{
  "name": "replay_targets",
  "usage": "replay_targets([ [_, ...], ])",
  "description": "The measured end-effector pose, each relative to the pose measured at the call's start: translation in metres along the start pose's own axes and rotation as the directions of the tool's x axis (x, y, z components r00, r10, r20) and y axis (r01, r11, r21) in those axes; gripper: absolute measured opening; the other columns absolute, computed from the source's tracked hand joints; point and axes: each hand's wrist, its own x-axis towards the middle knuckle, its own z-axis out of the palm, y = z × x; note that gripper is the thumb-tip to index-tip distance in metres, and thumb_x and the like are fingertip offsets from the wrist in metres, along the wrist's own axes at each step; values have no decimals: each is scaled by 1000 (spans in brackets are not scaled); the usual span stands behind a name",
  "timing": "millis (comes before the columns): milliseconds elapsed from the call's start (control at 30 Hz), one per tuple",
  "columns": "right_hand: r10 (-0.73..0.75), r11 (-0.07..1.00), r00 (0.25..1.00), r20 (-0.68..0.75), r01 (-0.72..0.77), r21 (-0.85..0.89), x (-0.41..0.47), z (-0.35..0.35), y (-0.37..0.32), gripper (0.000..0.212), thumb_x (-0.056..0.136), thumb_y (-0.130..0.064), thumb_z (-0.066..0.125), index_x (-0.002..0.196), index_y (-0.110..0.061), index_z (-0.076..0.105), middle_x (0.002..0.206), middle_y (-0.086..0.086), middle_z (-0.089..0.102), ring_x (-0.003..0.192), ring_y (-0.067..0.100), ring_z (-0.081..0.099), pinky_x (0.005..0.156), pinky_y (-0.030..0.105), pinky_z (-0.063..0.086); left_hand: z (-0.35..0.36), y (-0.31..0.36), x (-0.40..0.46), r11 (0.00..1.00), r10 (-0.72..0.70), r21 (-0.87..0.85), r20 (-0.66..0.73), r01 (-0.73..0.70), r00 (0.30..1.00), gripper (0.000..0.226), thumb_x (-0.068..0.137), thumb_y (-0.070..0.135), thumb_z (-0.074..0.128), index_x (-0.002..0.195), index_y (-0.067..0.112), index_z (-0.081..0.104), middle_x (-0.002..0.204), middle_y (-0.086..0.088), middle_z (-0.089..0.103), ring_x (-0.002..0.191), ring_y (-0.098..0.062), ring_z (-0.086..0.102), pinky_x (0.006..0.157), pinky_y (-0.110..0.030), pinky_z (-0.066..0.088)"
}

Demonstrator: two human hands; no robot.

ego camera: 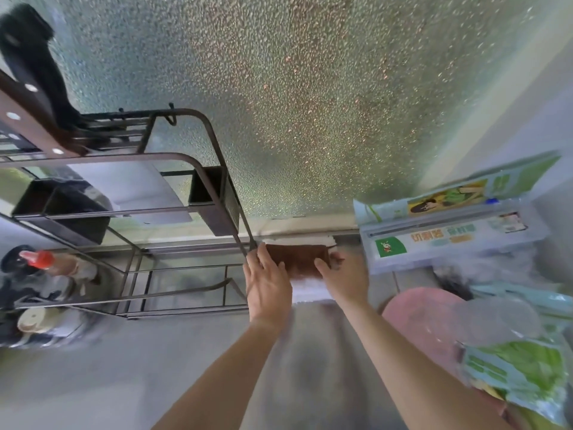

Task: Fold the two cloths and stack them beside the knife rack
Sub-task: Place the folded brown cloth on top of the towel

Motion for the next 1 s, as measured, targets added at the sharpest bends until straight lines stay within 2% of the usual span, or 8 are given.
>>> replay_targets([
  [67, -82, 996, 993, -80, 79, -43, -2, -2, 0, 39, 84, -38, 67, 112, -13, 61, 114, 7, 63, 111, 27, 56, 97, 42, 46, 4, 0, -1, 993, 111, 34, -44, -110, 993, 50, 102, 16, 46, 149, 6, 32, 153, -18, 35, 141, -35, 34, 114, -40, 33],
  [167, -405, 908, 898, -174, 372, -192, -5, 0, -2, 38, 93, -36, 50, 121, -11, 58, 127, 11, 60, 122, 30, 51, 104, 42, 41, 12, -2, 1, 931, 339, 165, -52, -327, 939, 48, 101, 9, 41, 149, 8, 40, 162, -14, 31, 151, -30, 24, 123, -40, 24],
  [300, -564, 750, 820, 94, 557, -357, 1, 11, -1, 49, 101, -36, 28, 143, -15, 43, 156, 9, 38, 147, 30, 27, 118, 43, 30, 22, -8, 6, 884, 381, 278, 35, -375, 924, 51, 99, 16, 33, 149, 8, 41, 163, -15, 29, 153, -27, 20, 124, -44, 19],
  [500, -513, 660, 786, 345, 618, -426, 17, 25, 24, 58, 103, -45, 14, 154, -19, 26, 164, 7, 20, 153, 25, 11, 122, 44, 20, 34, -24, 3, 917, 280, 270, 90, -294, 956, 54, 105, 30, 24, 158, 22, 21, 169, -7, 9, 156, -20, -3, 126, -40, 12],
  [667, -506, 648, 780, 368, 625, -434, 18, 27, 30, 59, 102, -47, 14, 155, -24, 22, 165, 2, 17, 153, 24, 9, 122, 42, 18, 49, -33, -3, 926, 215, 283, 150, -250, 965, 61, 104, 32, 27, 159, 33, 1, 168, 2, -15, 151, -16, -26, 125, -40, 20],
  [733, -508, 647, 782, 360, 623, -440, 20, 31, 32, 57, 102, -45, 17, 155, -24, 21, 165, 1, 17, 153, 24, 9, 121, 43, 19, 56, -39, 2, 911, 189, 331, 196, -246, 962, 63, 101, 35, 31, 159, 36, 6, 168, 4, -18, 150, -22, -29, 123, -45, 25],
  [867, -487, 673, 798, 354, 602, -431, 20, 36, 36, 57, 102, -45, 18, 156, -27, 17, 166, -3, 12, 153, 20, 2, 123, 42, 14, 65, -48, 10, 872, 182, 408, 243, -271, 953, 61, 98, 36, 31, 157, 37, 17, 168, 4, -16, 150, -27, -30, 123, -42, 4],
  [1000, -463, 695, 805, 371, 590, -412, 21, 35, 33, 59, 101, -50, 14, 156, -30, 17, 166, -5, 10, 153, 19, 2, 123, 43, 14, 56, -41, 8, 904, 197, 339, 211, -261, 957, 64, 102, 38, 28, 159, 36, 0, 168, 1, -19, 149, -21, -33, 120, -38, -8],
])
